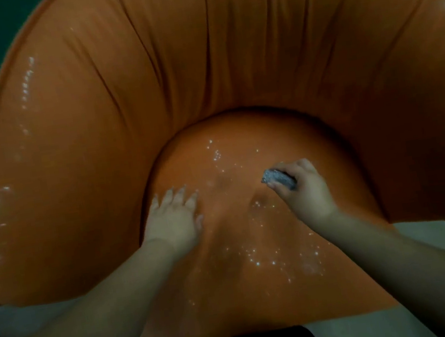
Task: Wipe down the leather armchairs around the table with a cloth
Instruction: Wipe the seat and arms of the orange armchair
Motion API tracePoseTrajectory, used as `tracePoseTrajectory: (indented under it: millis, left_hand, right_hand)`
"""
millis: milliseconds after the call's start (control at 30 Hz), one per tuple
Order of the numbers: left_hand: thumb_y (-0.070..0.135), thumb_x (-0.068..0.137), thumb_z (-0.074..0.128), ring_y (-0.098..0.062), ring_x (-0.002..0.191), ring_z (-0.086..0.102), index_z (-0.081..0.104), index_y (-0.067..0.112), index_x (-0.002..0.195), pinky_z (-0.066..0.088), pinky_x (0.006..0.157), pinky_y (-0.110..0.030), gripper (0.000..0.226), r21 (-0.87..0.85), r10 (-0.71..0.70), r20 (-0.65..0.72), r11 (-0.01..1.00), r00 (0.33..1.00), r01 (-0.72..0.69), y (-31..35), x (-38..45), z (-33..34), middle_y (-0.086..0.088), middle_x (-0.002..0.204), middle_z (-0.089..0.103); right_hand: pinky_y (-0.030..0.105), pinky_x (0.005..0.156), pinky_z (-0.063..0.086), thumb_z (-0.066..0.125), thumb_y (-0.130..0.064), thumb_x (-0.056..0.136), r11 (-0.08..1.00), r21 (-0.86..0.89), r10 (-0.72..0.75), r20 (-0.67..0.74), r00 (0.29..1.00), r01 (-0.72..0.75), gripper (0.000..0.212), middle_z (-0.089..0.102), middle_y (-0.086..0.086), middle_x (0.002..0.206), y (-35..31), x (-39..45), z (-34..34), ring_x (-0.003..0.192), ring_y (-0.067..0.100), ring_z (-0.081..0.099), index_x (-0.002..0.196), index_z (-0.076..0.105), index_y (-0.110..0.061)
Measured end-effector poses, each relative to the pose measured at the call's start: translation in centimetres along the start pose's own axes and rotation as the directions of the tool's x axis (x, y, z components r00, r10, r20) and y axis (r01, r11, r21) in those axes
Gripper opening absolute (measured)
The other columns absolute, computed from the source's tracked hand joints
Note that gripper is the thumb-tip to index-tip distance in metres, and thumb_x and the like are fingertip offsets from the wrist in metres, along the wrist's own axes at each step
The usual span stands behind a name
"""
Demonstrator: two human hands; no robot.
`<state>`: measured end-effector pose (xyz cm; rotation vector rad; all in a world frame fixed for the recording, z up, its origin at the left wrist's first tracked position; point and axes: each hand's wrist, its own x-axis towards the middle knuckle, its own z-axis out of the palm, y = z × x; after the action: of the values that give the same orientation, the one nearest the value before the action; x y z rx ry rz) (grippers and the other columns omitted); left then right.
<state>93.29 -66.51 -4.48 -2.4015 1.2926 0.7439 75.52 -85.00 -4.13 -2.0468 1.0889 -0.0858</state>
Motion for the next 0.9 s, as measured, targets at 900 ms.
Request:
tracePoseTrajectory:
  millis: [900]
  left_hand:
    - [0.049, 0.096, 0.041, -0.015, 0.148, 0.004, 0.015, 0.038, 0.152, 0.014, 0.116, -0.036, 0.063, -0.461, -0.205, -0.197, 0.882, 0.959, 0.094, -2.6, 13.1, 7.9, 0.012, 0.162, 0.002]
  right_hand:
    - [0.025, 0.101, 0.035, 0.061, -0.012, 0.09, 0.8, -0.069, -0.563, 0.255, 0.786, 0.596, 0.034, 0.059, 0.006, 0.126, 3.0, 15.7, 13.1, 0.118, 0.023, 0.05, 0.123, 0.063, -0.017]
